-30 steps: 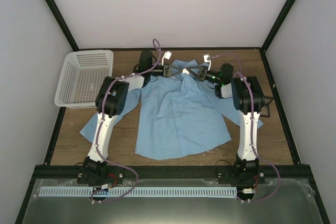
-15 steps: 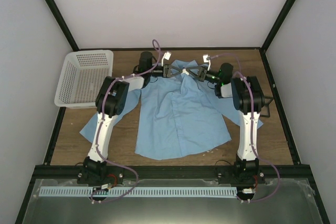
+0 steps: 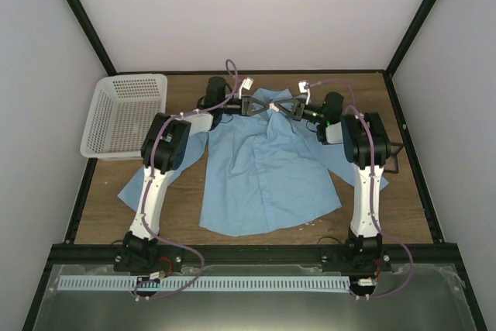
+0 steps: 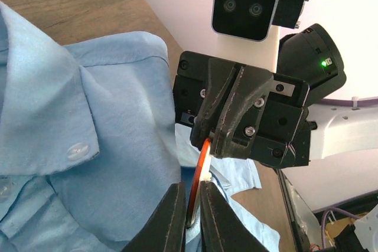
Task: Pin the brooch onto the clothing
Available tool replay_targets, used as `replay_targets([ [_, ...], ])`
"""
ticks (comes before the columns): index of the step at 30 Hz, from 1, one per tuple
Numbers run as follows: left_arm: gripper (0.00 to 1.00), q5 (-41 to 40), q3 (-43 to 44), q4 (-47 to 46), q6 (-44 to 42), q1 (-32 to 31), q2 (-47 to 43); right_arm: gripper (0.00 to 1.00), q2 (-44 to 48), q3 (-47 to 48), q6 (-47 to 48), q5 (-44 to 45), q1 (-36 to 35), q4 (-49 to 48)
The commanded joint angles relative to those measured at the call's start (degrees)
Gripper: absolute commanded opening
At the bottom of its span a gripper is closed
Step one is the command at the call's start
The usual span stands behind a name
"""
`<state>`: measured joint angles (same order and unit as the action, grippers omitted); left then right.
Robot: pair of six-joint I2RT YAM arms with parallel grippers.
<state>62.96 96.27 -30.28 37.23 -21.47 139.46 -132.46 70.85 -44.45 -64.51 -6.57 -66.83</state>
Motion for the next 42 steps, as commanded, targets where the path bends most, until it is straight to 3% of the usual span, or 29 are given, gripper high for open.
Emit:
replay_targets([
  [1, 0.11, -0.01, 1.04, 1.28, -1.5, -0.94, -1.38, 0.01, 1.86, 2.18, 1.73, -1.13, -0.55, 0.17],
  [5, 0.09, 0.01, 1.11, 1.45, -1.67, -0.94, -1.62, 0.01, 1.93, 2.32, 1.85, -1.27, -0.53, 0.44],
  [9, 0.0, -0.41, 0.88, 1.83, -2.2, -0.85, -2.22, 0.02, 2.35, 2.29, 2.36, -0.7, -0.55, 2.07],
  [11, 0.0, -0.4, 0.25, 0.98, -2.09, -0.85, -2.83, 0.07, 3.15, 2.16, 3.25, 0.06, -0.49, 4.55],
  [17, 0.0, -2.26, -2.49, -0.29, -2.73, -0.37, -4.86, 0.35, 7.76, -0.44, 3.99, 2.19, 1.28, 11.82],
  [24, 0.0, -3.08, -4.53, -2.68, -1.93, -0.32, -5.5, 0.45, 11.96, -3.7, 14.56, -0.22, 1.02, 20.84],
  [35, 0.0, -3.16, -5.99, -4.03, -1.23, -0.32, -6.96, 0.48, 11.13, -2.93, 21.88, 0.78, -0.87, 27.52],
  [42, 0.0, -2.8, -6.29, -5.36, -0.18, -0.32, -7.09, 0.44, 9.38, -0.01, 23.94, 0.99, -1.94, 31.53],
])
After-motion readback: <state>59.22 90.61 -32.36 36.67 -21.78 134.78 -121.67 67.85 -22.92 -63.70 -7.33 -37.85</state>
